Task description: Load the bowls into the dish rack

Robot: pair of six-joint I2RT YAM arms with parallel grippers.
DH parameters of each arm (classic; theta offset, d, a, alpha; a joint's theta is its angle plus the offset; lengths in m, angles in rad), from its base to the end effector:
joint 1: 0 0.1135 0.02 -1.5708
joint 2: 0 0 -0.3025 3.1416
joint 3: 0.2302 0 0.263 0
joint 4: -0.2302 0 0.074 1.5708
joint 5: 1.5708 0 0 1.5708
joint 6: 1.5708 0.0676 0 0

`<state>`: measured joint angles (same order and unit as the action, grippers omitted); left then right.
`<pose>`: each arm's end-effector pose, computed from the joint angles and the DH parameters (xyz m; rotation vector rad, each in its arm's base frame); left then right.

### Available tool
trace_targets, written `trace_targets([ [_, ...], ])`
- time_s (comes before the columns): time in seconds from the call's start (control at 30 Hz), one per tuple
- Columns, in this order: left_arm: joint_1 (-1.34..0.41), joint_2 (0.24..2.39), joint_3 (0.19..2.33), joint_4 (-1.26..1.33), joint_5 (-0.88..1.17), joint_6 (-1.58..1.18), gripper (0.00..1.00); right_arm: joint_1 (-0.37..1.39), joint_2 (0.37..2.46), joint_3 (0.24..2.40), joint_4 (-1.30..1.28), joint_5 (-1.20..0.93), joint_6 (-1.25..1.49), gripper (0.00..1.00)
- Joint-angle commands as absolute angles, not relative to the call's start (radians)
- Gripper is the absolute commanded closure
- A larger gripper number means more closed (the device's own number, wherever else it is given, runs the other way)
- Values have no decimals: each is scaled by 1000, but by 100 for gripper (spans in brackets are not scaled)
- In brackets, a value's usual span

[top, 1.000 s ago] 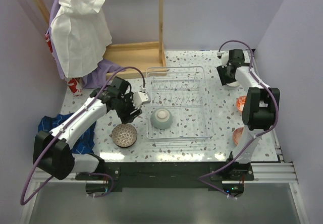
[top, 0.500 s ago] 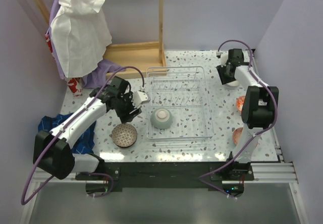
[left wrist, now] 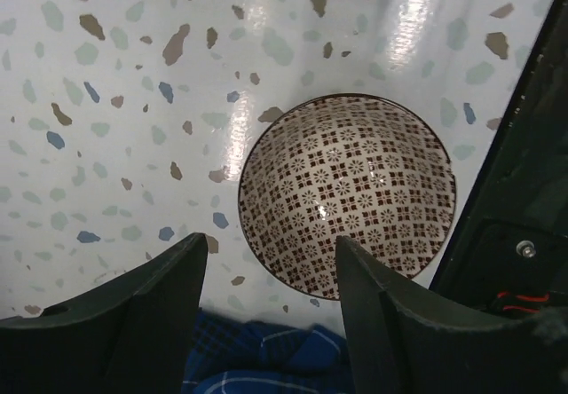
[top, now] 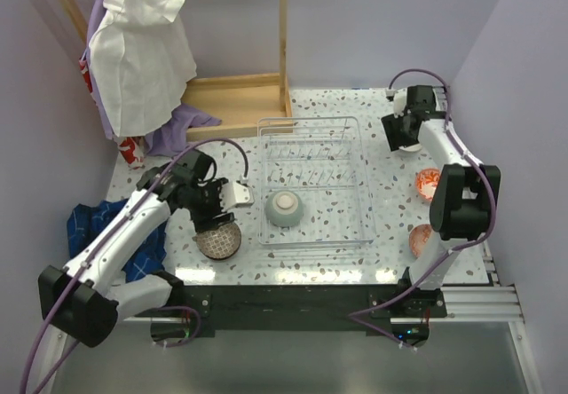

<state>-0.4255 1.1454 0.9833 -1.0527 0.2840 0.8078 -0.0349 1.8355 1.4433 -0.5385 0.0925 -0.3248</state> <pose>0.1798 -0.1023 0.2768 1.6334 2.1831 -0.2894 0.4426 -0.0217 0.2497 -0.3251 2.4945 -0.2637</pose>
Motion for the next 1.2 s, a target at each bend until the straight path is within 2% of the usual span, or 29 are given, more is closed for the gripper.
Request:
trace_targets([
  [0.0, -422, 1045, 963, -1202, 451, 1034, 35, -37, 1727, 1430, -563, 117, -299, 31],
  [0.17, -422, 1074, 927, -1304, 483, 1153, 36, -37, 1674, 1430, -617, 130, -293, 31],
  [0.4, -436, 1089, 891, -1315, 492, 1192, 36, -37, 1579, 1364, -620, 140, -305, 30],
  [0.53, -529, 1059, 845, -1315, 485, 1177, 36, -37, 1526, 1313, -620, 141, -302, 31],
  [0.63, -584, 1042, 793, -1272, 454, 1132, 36, -37, 1496, 1286, -630, 137, -304, 31],
  [0.9, -594, 1046, 792, -1121, 390, 1054, 39, -37, 1473, 1281, -640, 130, -307, 32],
  [1.17, -594, 1069, 787, -1121, 390, 1028, 60, -37, 1500, 1293, -640, 109, -296, 35],
])
